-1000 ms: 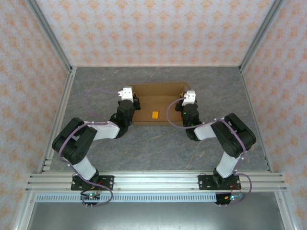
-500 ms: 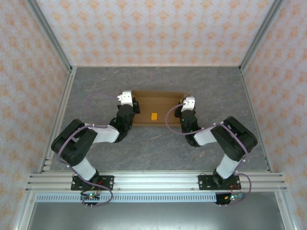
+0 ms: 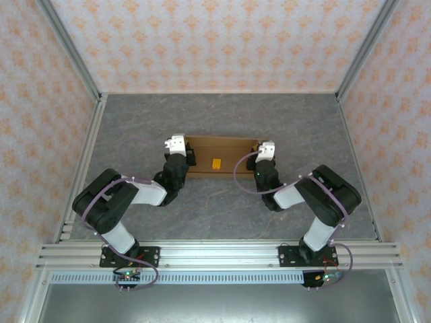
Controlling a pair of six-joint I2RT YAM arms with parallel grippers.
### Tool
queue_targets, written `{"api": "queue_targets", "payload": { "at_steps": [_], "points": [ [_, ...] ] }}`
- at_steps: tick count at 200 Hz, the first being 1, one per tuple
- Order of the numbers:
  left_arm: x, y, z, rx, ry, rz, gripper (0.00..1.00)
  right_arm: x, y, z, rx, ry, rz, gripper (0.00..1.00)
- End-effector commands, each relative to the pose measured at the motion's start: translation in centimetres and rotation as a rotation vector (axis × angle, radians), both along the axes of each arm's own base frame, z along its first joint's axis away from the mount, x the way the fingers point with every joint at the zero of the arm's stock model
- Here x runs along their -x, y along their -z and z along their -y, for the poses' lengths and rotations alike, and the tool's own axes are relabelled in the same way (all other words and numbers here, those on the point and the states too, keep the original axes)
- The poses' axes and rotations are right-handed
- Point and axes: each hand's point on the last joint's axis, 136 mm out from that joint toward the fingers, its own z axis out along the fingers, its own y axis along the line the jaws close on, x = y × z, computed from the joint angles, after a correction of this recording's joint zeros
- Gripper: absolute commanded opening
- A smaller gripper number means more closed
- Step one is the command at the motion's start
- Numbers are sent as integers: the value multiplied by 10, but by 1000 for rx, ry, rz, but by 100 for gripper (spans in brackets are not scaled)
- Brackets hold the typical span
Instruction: Fold the paper box
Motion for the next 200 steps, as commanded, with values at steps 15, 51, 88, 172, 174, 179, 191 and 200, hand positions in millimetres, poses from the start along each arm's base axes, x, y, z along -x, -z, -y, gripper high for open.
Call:
{"api": "queue_targets", "payload": {
  "at_steps": [15, 51, 88, 172, 174, 179, 191, 200],
  "points": [
    [12, 30, -22, -71, -67, -93, 5, 6, 13, 12, -7, 41, -31, 13],
    [12, 32, -22, -71, -70, -96, 6, 8, 12, 12, -13, 38, -27, 17],
    [13, 30, -25, -76, -84, -93, 6, 13, 6, 16, -18, 47, -28, 28],
    [14, 30, -27, -80, -92, -90, 6, 42, 2, 32, -34, 29, -69, 46],
    [14, 30, -27, -80, -93, -90, 6, 43, 2, 33, -34, 28, -71, 46],
    [14, 30, -27, -79, -92, -89, 6, 45, 2, 33, -32, 24, -75, 47],
    [14, 30, -27, -82, -96, -90, 6, 47, 2, 33, -18, 13, -94, 50],
    [14, 30, -28, -83, -100, -89, 6, 49, 4, 32, -9, 5, -109, 51]
  ]
}}
